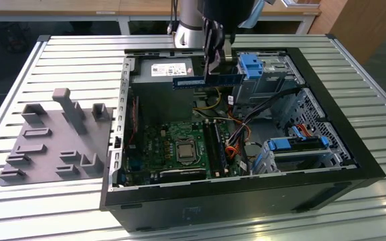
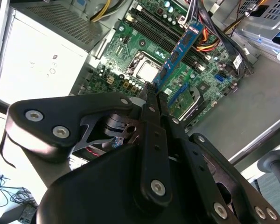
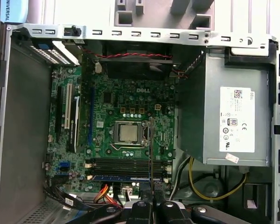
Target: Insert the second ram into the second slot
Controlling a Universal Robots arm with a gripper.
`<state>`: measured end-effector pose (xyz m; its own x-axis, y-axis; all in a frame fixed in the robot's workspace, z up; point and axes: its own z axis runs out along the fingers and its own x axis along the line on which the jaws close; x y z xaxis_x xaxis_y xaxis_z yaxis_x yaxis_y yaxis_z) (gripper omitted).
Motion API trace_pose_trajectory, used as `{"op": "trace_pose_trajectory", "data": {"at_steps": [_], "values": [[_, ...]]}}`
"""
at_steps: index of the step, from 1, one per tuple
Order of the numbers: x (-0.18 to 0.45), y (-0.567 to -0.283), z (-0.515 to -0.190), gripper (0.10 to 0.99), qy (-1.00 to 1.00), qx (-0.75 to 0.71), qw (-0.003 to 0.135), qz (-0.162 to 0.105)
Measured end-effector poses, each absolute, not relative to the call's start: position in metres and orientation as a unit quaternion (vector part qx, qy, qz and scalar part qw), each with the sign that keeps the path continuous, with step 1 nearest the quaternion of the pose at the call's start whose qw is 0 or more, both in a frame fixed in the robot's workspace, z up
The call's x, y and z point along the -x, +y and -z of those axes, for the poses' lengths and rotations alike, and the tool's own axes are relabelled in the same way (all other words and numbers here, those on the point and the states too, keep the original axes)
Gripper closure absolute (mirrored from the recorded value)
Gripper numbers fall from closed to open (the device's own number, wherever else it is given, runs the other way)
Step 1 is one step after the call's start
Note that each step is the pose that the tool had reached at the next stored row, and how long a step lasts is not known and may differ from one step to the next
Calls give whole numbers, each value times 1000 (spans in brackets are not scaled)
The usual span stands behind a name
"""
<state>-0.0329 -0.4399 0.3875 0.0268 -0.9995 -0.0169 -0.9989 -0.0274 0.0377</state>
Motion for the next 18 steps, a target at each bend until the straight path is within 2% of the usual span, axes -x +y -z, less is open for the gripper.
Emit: {"op": "trace_pose_trajectory", "data": {"at_steps": [18], "values": [[33, -446, -388, 949, -697, -716, 8, 19]]}}
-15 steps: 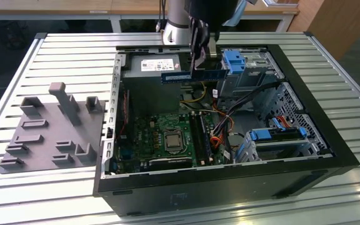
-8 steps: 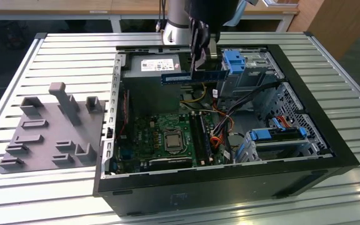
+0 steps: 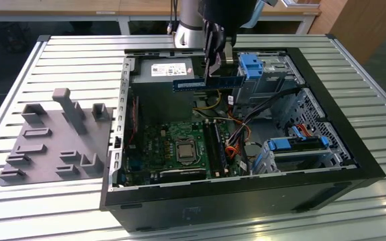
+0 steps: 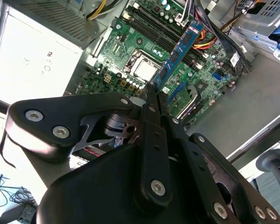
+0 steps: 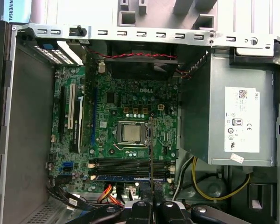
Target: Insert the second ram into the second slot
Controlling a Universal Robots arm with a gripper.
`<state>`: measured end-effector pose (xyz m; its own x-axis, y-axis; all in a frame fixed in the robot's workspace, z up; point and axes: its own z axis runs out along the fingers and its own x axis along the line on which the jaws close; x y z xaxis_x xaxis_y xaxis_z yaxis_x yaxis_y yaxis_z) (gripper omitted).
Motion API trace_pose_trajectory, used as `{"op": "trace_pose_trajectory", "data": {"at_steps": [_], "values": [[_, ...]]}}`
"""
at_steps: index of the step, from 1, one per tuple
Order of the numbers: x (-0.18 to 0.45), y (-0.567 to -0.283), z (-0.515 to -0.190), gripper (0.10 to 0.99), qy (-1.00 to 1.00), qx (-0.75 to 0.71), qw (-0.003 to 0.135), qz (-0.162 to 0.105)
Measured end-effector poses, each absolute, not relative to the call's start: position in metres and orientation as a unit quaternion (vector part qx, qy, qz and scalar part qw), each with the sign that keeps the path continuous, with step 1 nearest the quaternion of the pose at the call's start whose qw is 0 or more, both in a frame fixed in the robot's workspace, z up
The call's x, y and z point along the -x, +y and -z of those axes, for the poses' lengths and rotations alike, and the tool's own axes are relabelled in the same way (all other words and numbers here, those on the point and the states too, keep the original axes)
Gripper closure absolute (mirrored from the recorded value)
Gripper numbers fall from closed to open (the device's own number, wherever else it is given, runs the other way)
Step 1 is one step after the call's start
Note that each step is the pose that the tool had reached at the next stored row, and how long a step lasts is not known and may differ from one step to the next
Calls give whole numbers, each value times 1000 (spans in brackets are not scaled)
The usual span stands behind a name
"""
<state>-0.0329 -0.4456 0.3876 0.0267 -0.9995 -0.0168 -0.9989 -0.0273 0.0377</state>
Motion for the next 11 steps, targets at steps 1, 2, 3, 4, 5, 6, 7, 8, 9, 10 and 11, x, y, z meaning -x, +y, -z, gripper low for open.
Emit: {"op": "trace_pose_trajectory", "data": {"at_steps": [1, 2, 3, 4, 5, 6, 7, 8, 9, 10, 11], "values": [[33, -446, -388, 949, -697, -716, 8, 19], [33, -446, -388, 949, -697, -716, 8, 19], [33, -446, -388, 949, -698, -716, 8, 19], [33, -446, -388, 949, -698, -716, 8, 19], [33, -446, -388, 949, -699, -715, 8, 19], [33, -446, -388, 949, -699, -715, 8, 19], [33, -446, -388, 949, -700, -714, 8, 19], [33, -446, -388, 949, -700, -714, 8, 19], [33, -446, -388, 949, -701, -713, 8, 19], [33, -446, -388, 949, -701, -713, 8, 19], [33, -446, -388, 949, -702, -712, 8, 19]]}}
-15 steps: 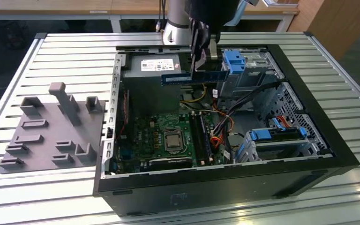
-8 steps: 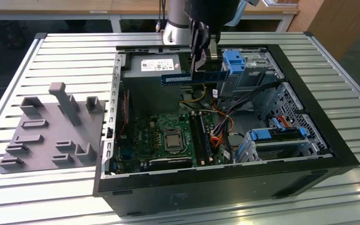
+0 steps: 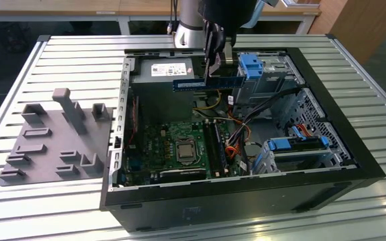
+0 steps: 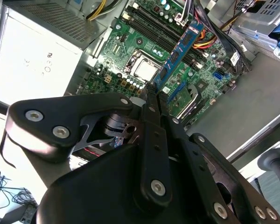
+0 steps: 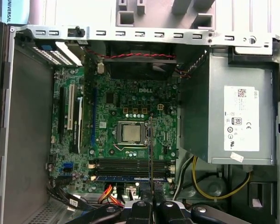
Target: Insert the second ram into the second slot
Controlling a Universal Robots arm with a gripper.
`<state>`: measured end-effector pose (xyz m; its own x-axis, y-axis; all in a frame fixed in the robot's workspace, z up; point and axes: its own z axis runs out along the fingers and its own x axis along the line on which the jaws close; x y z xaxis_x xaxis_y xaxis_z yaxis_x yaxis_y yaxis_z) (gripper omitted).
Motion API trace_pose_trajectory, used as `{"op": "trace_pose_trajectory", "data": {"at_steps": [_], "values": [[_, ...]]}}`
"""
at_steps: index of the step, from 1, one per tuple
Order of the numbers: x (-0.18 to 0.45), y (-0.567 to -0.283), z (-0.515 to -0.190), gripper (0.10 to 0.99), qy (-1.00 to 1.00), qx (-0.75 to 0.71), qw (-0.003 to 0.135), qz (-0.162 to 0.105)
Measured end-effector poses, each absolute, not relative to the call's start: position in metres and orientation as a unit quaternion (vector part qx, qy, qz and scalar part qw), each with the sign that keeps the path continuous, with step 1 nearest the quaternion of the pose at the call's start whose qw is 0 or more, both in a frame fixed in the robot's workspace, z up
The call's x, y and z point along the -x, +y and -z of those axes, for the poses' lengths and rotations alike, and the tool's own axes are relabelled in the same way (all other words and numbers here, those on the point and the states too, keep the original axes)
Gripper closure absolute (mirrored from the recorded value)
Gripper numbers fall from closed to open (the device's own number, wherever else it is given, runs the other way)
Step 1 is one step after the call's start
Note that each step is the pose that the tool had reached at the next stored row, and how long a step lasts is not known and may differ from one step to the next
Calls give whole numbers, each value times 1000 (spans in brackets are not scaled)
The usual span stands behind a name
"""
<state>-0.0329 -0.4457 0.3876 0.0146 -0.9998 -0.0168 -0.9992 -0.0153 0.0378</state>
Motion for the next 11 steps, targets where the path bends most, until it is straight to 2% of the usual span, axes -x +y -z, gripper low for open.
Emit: {"op": "trace_pose_trajectory", "data": {"at_steps": [11], "values": [[33, -446, -388, 949, -707, -707, 7, 19]]}}
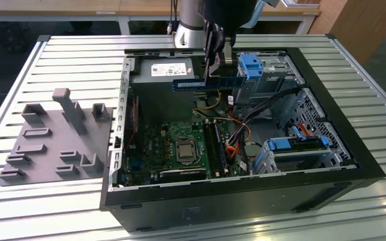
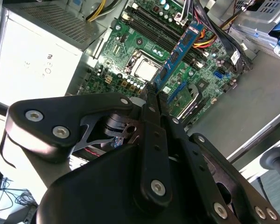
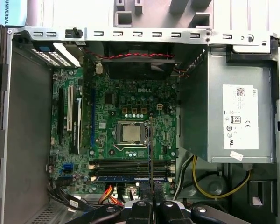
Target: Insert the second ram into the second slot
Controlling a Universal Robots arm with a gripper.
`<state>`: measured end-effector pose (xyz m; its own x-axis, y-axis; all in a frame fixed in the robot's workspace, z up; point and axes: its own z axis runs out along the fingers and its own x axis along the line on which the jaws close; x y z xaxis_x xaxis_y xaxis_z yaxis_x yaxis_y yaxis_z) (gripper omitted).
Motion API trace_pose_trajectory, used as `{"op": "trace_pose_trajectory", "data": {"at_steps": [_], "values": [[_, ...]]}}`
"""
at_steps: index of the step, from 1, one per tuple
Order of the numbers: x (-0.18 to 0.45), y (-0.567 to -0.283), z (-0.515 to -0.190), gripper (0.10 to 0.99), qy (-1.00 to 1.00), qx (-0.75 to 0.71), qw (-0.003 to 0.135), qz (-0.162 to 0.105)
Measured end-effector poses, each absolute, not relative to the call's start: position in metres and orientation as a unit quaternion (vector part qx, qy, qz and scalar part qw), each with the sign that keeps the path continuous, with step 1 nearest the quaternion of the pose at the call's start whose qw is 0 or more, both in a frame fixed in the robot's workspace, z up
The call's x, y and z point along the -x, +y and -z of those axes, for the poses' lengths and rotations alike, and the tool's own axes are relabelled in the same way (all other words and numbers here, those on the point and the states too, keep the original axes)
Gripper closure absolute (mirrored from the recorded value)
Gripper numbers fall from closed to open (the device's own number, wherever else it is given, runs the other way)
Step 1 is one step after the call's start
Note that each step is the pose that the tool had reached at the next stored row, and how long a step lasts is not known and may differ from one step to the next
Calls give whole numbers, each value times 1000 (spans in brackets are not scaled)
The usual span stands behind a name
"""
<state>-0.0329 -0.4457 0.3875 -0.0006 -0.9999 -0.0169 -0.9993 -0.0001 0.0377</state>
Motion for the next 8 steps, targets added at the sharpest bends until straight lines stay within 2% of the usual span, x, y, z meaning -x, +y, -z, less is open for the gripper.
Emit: {"op": "trace_pose_trajectory", "data": {"at_steps": [8], "values": [[33, -446, -388, 949, -711, -703, 7, 19]]}}
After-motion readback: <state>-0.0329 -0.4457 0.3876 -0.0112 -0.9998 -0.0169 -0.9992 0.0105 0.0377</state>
